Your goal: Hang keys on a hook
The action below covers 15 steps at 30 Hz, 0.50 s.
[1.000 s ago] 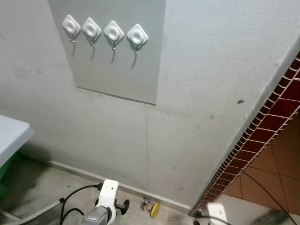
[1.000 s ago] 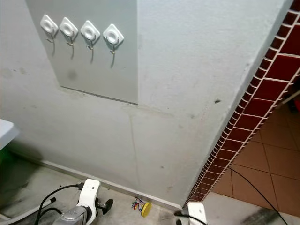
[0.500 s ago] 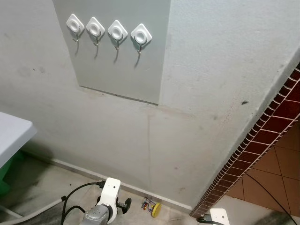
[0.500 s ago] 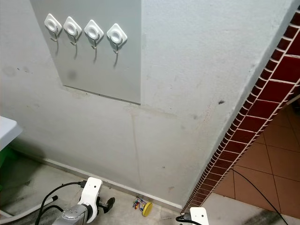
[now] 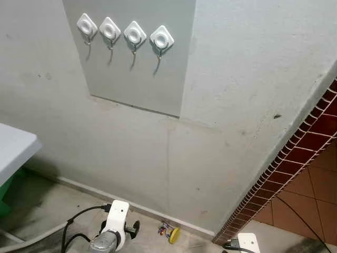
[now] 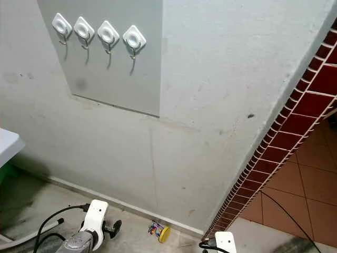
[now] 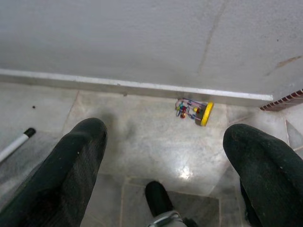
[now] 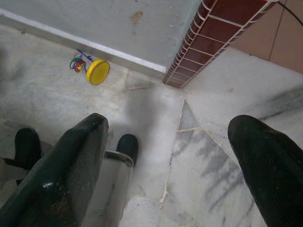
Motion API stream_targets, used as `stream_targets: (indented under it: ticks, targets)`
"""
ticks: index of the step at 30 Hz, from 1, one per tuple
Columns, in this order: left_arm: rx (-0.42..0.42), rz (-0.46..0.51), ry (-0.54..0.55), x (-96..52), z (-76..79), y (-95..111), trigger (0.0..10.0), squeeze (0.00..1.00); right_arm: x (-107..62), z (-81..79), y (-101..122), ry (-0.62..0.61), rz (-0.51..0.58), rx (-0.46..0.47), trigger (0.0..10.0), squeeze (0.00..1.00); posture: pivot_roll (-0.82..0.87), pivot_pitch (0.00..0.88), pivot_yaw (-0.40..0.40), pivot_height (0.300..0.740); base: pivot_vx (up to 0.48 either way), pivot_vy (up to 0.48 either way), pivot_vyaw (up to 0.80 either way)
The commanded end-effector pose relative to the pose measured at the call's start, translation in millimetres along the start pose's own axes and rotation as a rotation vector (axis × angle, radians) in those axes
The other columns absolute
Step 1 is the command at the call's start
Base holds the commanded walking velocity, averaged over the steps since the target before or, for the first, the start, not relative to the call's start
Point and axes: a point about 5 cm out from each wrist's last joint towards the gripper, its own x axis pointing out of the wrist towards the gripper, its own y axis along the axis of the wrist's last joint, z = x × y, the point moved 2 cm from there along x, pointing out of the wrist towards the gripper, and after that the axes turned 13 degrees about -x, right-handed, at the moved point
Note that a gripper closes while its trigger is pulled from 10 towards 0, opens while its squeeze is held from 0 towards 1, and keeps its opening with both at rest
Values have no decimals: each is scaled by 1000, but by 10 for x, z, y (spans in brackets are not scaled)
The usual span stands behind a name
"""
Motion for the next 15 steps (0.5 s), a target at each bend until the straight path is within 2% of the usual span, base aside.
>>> stream_targets:
  ticks: [1, 6, 10, 12, 15]
  targets:
    - [32, 18, -22, -2, 22, 19, 10000, 0, -5, 39, 1, -20, 10, 5, 10000, 0, -15, 0, -21, 740, 0, 0, 0]
    - [16, 50, -99, 10, 138, 80, 10000, 0, -5, 21, 32, -3, 35, -6, 10000, 0, -31, 3, -26, 740, 0, 0, 0]
    - [46, 24, -169, -10, 250, -20, 10000, 0, -12, 24, 27, 3, 45, -38, 10000, 0, -31, 27, -30, 740, 0, 0, 0]
    - [59, -5, -184, -20, 270, -84, 10000, 0, -19, 26, -9, 5, 28, -79, 10000, 0, -29, 33, -29, 740, 0, 0, 613]
    - [12, -28, -167, -13, 239, -94, 10000, 0, -23, 36, -25, 8, 24, -39, 10000, 0, -18, 34, -27, 740, 0, 0, 800]
